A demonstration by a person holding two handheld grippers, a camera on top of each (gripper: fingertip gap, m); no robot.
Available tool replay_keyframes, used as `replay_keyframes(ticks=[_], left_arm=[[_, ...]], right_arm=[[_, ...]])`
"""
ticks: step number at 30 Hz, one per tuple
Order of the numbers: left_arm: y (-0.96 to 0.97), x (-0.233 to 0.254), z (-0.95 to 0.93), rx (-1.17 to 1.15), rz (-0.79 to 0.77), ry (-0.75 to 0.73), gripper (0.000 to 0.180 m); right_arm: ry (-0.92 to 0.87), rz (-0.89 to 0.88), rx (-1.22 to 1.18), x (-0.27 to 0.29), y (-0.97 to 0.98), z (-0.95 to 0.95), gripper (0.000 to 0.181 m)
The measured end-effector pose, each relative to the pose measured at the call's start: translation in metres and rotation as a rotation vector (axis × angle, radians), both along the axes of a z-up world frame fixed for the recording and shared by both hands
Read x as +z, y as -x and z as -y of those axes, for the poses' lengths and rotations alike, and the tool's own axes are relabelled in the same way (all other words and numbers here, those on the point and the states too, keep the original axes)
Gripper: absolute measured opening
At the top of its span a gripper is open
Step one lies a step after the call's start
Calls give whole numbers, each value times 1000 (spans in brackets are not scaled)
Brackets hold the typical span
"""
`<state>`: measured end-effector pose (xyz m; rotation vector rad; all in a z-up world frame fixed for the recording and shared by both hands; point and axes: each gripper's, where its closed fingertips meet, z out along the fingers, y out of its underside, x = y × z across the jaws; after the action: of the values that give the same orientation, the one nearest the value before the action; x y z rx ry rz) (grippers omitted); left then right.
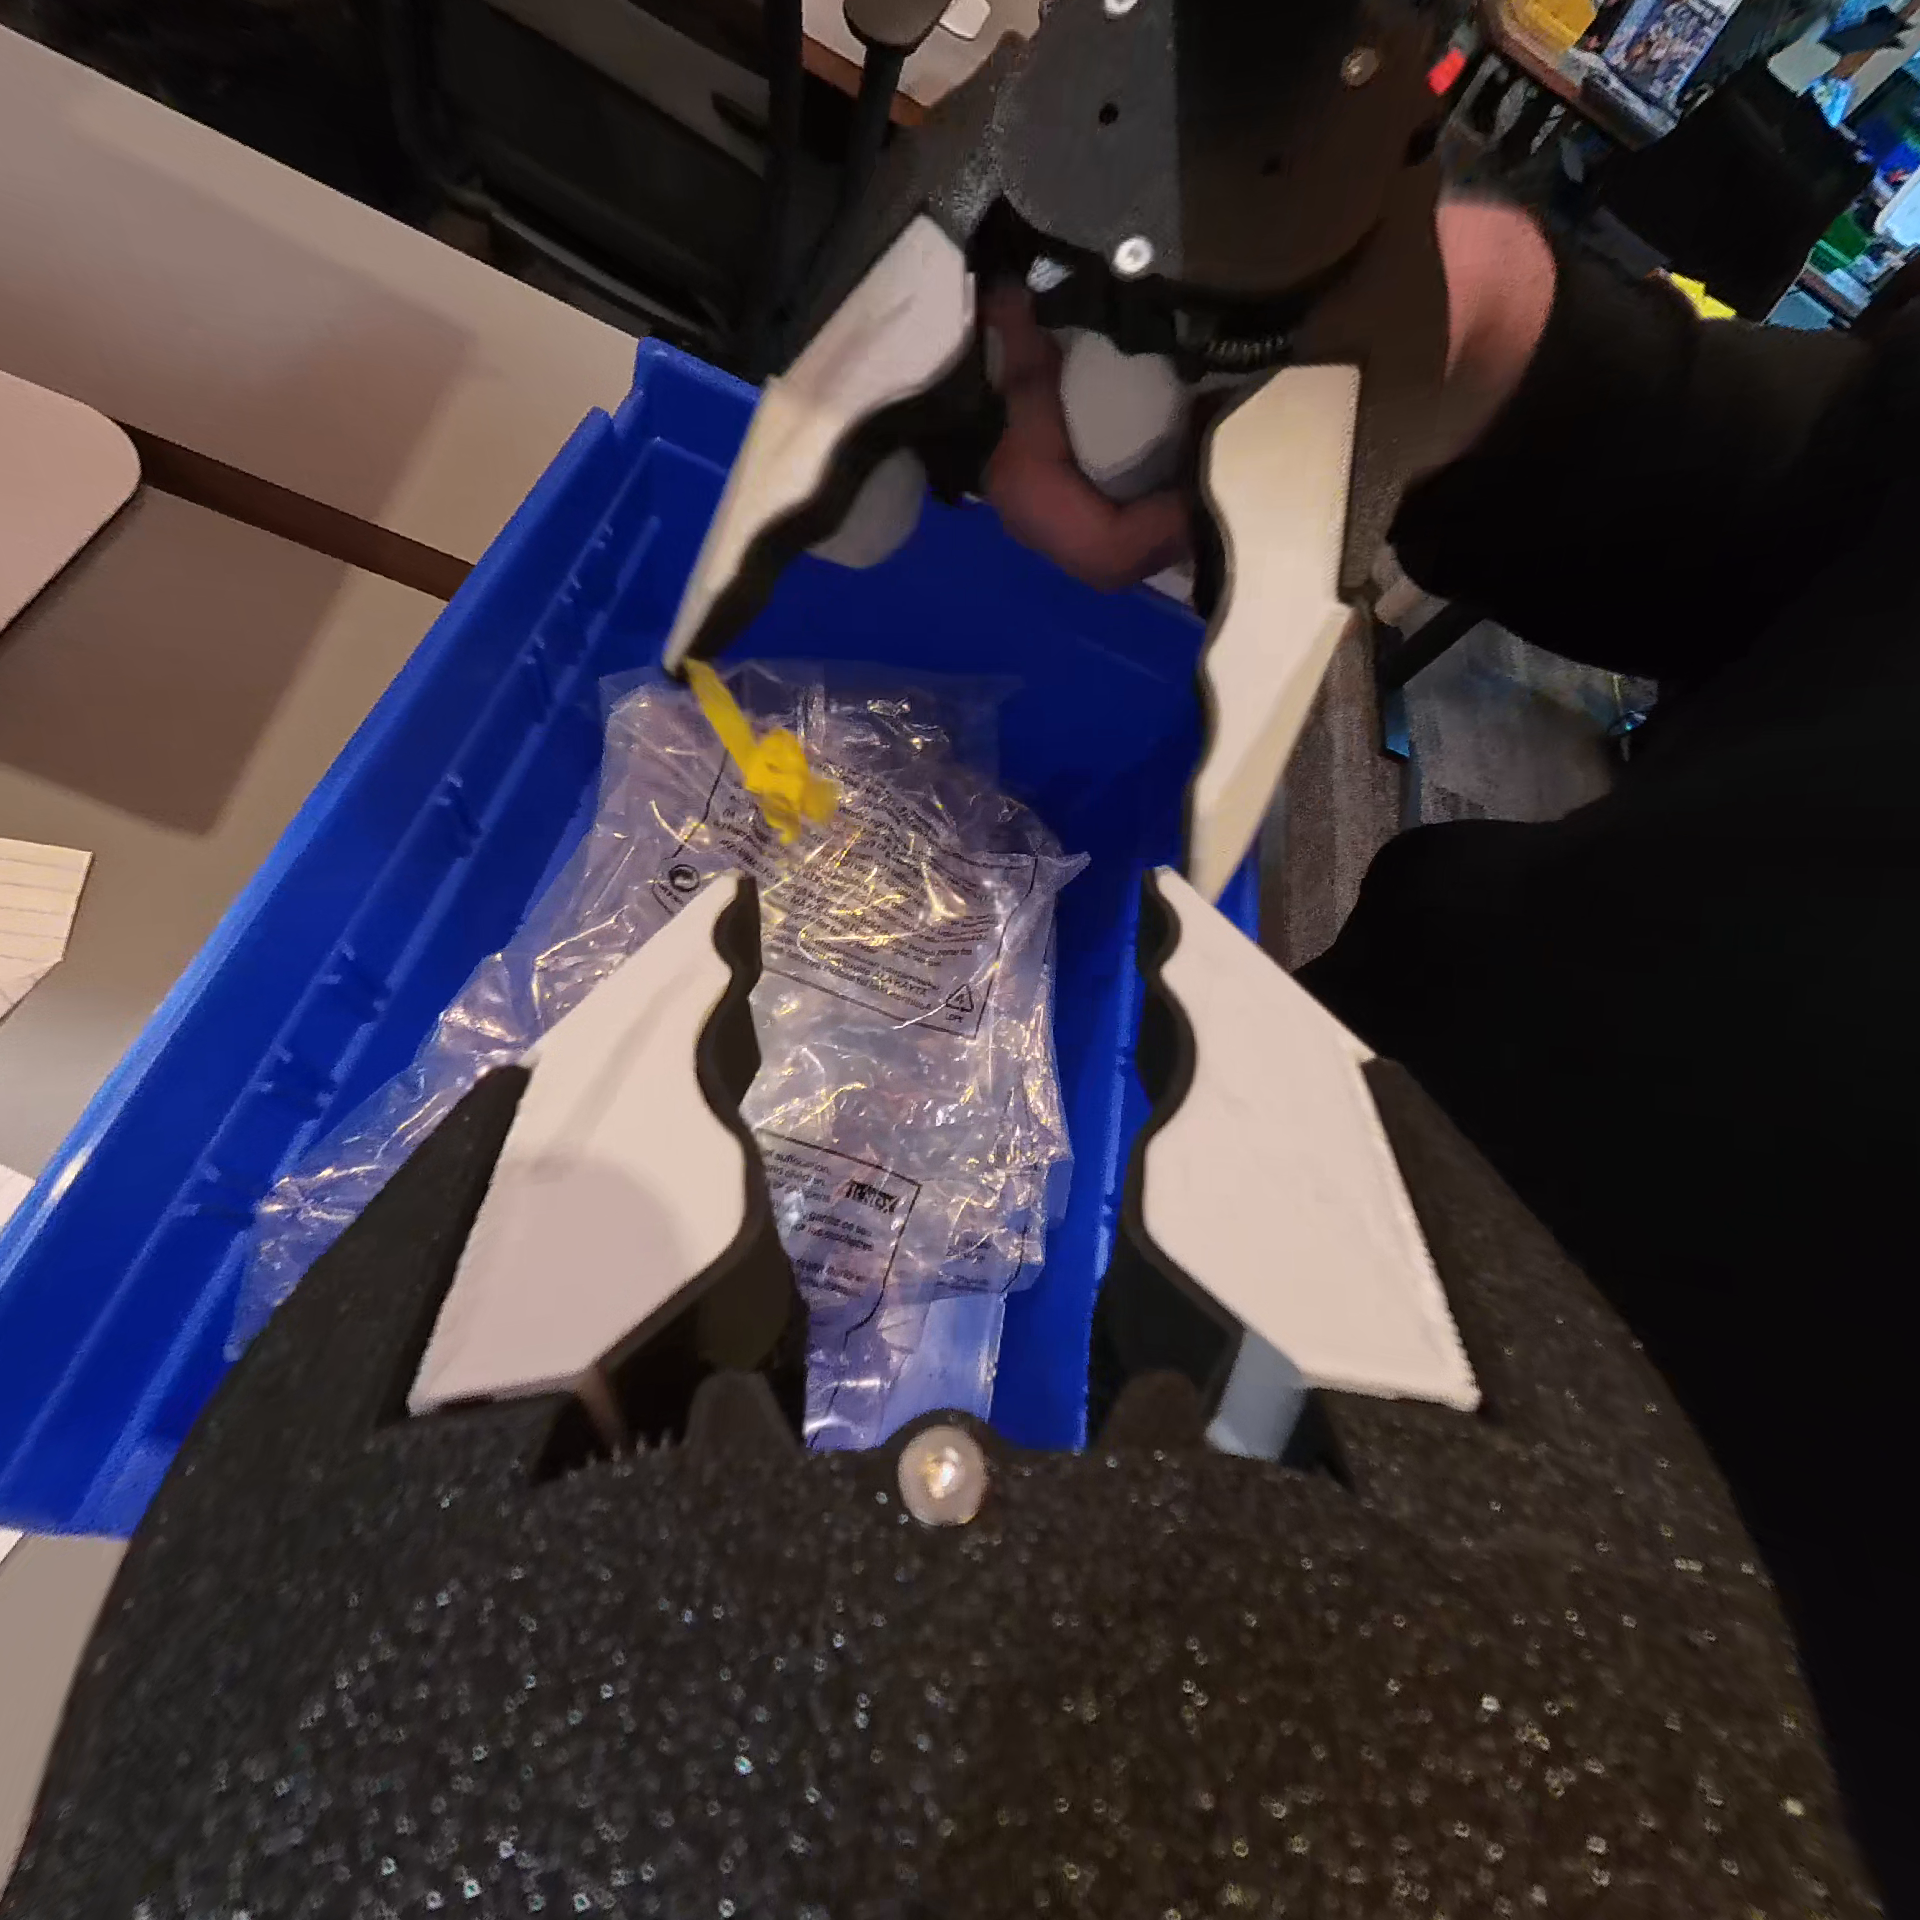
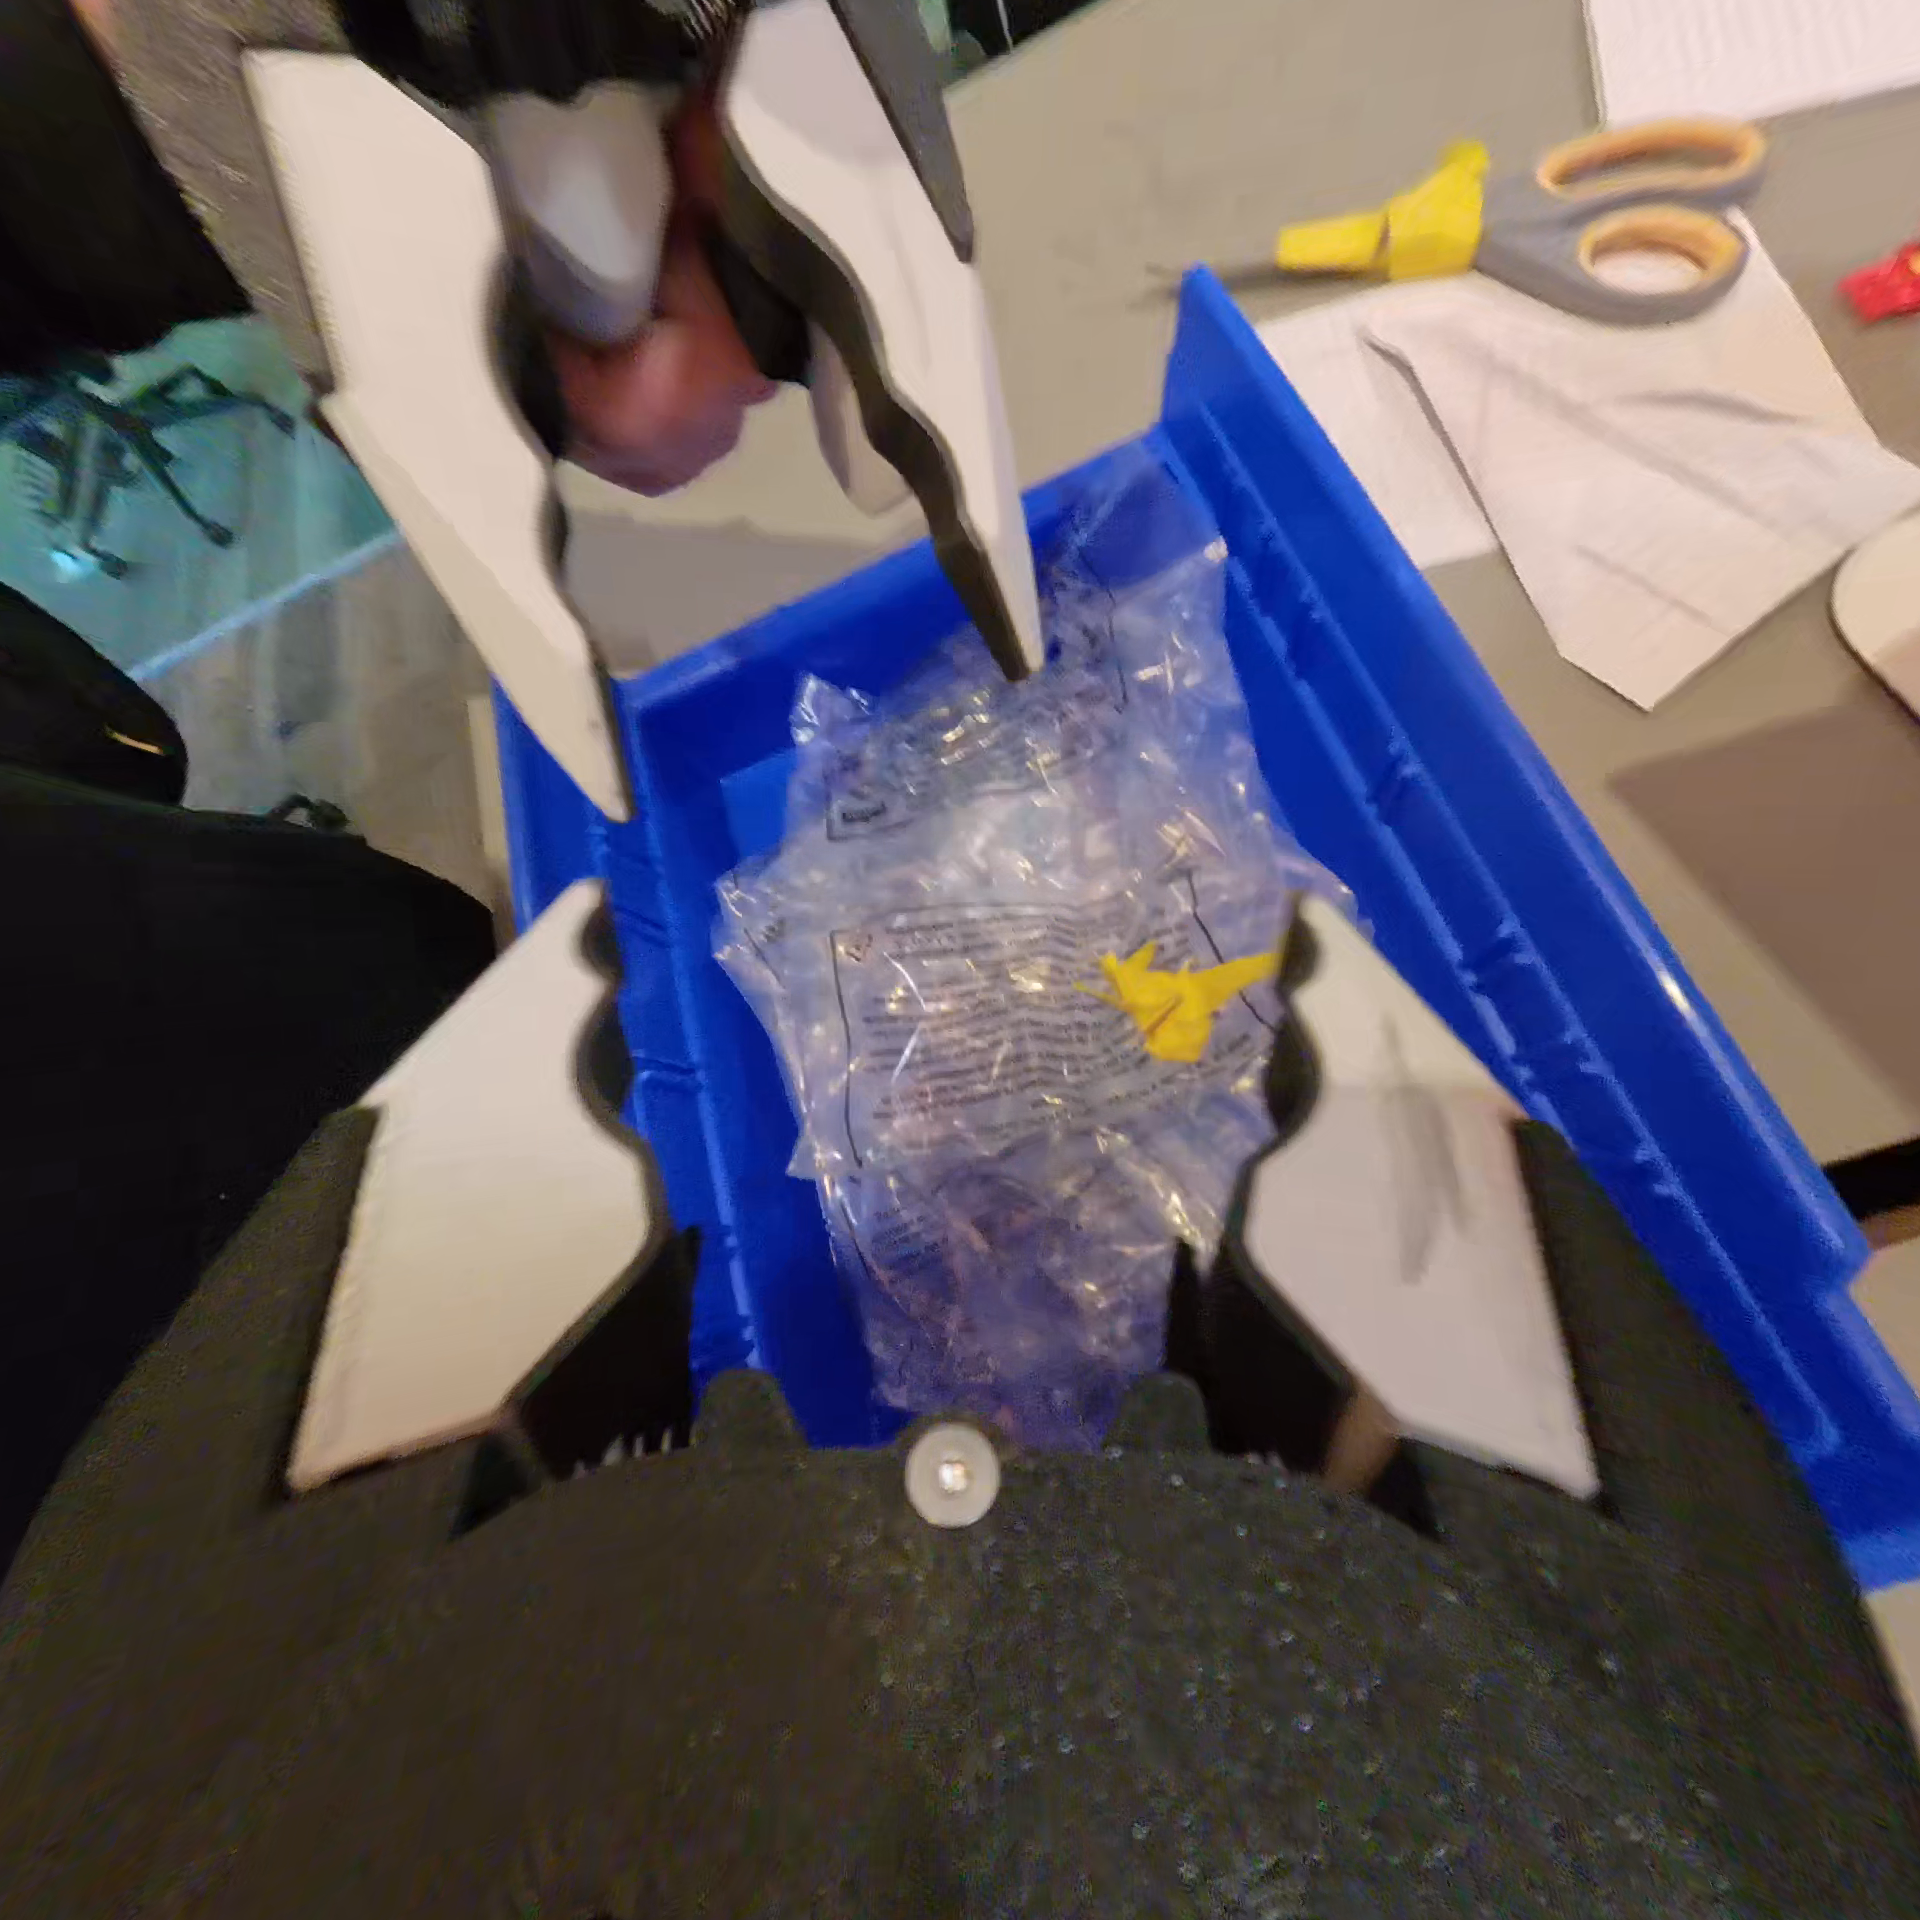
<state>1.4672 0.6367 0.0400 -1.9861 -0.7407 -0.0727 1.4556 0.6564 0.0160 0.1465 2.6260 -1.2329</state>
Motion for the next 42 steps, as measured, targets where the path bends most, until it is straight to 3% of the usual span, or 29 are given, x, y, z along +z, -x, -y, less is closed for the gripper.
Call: replay_keyframes(ticks=[2, 8, 10, 12, 19, 24, 33, 38, 42], left_arm=[[1, -3, -6, -6, 5, -5, 70], [13, -12, -22, -18, -2, 1, 69], [17, -11, -28, -29, -23, 3, 68], [22, -7, -31, -39, -56, 30, 69], [20, -6, -50, -140, -124, 69, 69], [24, -29, -54, -165, -104, 169, 72], [29, -59, -46, -129, -21, 238, 77], [23, -77, -41, -147, 37, 294, 78], [22, -67, -41, -128, 24, 240, 80]], right_arm=[[-4, 96, 3, 1, -2, 0, 139], [-19, 90, 10, 0, 7, 0, 148], [-37, 80, 49, -1, -2, 0, 158], [-35, 45, 24, -1, 2, 0, 158], [101, 212, 90, 26, -19, 5, 157], [75, 278, 92, 17, -17, 9, 156], [16, 238, 97, 12, -8, 8, 157], [-46, 114, 67, 8, 3, 2, 157], [-42, 77, 65, 14, 7, -3, 157]])
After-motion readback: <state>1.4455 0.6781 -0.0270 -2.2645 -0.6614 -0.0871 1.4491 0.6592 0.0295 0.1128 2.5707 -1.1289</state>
